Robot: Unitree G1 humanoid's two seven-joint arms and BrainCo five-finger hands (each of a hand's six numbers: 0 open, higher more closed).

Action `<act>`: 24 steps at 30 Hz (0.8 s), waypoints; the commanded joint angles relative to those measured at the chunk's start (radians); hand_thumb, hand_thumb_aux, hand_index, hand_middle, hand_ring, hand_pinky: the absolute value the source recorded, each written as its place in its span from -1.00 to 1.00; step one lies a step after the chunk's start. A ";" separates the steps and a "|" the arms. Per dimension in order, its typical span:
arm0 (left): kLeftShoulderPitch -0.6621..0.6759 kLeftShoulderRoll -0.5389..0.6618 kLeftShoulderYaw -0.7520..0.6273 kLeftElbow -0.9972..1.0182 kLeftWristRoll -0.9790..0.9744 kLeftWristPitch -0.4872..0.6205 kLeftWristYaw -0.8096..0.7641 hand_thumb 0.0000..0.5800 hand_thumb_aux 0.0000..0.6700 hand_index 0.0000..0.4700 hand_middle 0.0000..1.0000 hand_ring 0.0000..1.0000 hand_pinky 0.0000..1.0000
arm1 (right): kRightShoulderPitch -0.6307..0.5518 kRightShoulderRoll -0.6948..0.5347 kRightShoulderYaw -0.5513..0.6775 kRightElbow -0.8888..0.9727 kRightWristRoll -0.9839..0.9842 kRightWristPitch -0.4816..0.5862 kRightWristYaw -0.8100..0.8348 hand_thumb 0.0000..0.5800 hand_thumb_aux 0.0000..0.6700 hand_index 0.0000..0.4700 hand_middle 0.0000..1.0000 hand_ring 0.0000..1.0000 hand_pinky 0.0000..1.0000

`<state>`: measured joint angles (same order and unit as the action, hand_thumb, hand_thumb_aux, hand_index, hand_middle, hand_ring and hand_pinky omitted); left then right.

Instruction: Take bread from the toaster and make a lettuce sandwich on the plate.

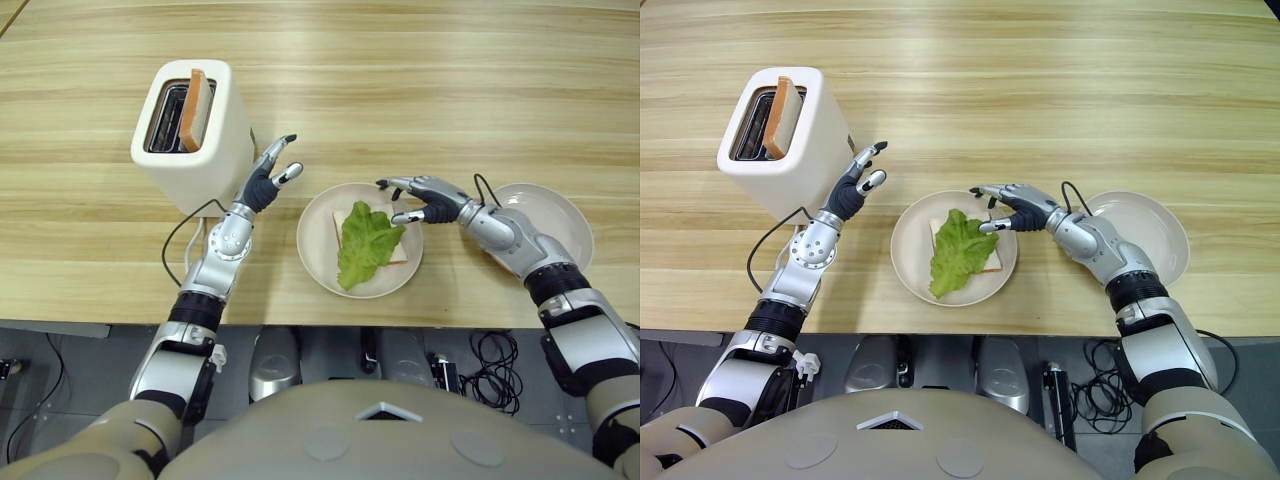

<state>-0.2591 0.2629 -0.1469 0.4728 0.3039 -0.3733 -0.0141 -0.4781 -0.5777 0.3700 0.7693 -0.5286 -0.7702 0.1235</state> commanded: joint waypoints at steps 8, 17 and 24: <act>0.080 0.072 0.030 -0.346 0.169 0.004 0.112 -1.00 -1.00 -1.00 -1.00 -1.00 -1.00 | -0.009 0.022 -0.181 -0.098 0.112 -0.047 -0.162 -1.00 -1.00 -1.00 -1.00 -1.00 -1.00; 0.118 0.175 0.172 -0.606 0.402 0.165 0.201 -1.00 -1.00 -1.00 -1.00 -1.00 -1.00 | 0.026 0.055 -0.259 -0.113 0.156 -0.077 -0.227 -1.00 -1.00 -1.00 -1.00 -1.00 -1.00; 0.108 0.271 0.216 -0.470 0.500 0.314 0.240 -1.00 -1.00 -1.00 -1.00 -1.00 -1.00 | 0.042 0.079 -0.261 -0.106 0.167 -0.073 -0.225 -1.00 -1.00 -1.00 -1.00 -1.00 -1.00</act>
<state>-0.1479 0.5217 0.0614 -0.0334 0.7864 -0.0925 0.2245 -0.4471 -0.5048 0.1177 0.6555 -0.3714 -0.8452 -0.1044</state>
